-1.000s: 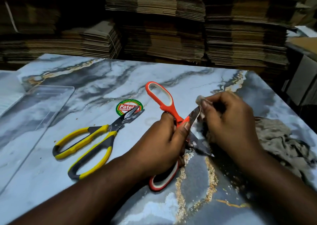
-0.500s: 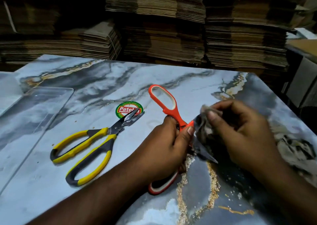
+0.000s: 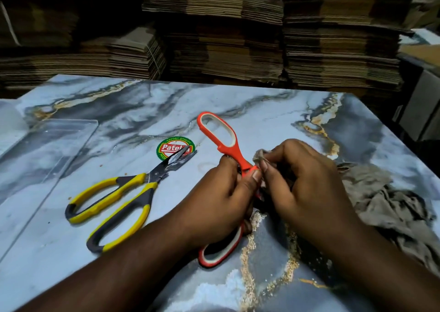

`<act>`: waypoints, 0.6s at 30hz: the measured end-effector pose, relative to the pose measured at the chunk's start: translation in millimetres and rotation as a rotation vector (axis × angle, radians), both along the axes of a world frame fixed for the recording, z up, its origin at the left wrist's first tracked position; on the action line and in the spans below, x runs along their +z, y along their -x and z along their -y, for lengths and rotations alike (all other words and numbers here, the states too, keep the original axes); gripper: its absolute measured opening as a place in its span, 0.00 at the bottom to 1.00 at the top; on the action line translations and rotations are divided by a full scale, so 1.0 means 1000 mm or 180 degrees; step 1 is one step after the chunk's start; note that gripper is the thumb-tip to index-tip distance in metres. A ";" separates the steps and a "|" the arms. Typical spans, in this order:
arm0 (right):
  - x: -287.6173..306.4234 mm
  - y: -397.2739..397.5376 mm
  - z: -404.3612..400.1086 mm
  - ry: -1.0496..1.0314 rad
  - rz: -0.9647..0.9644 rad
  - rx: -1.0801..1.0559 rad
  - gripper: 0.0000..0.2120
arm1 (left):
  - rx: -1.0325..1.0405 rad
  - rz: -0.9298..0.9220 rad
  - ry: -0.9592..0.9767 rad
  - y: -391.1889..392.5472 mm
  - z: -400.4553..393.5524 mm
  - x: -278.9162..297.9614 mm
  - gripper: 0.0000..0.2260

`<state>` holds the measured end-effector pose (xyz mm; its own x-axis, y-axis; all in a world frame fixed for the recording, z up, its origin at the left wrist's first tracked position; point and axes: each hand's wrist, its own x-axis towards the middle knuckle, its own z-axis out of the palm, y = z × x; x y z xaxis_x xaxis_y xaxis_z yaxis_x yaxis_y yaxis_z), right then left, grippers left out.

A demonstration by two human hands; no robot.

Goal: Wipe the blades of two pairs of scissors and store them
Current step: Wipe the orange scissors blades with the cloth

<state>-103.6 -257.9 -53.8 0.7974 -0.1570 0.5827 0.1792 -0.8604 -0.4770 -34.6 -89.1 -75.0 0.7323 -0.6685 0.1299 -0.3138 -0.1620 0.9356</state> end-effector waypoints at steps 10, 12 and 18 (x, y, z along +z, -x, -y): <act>0.002 -0.006 0.011 -0.0074 -0.0228 -0.0232 0.09 | -0.0070 -0.0049 -0.0168 -0.003 0.001 0.003 0.22; 0.009 -0.011 0.015 -0.0149 -0.0199 -0.0377 0.10 | -0.0112 -0.0047 -0.0147 0.000 0.001 0.003 0.20; 0.001 -0.011 0.013 -0.0234 -0.0215 -0.0276 0.08 | -0.0065 -0.0051 -0.0162 -0.001 -0.001 0.003 0.20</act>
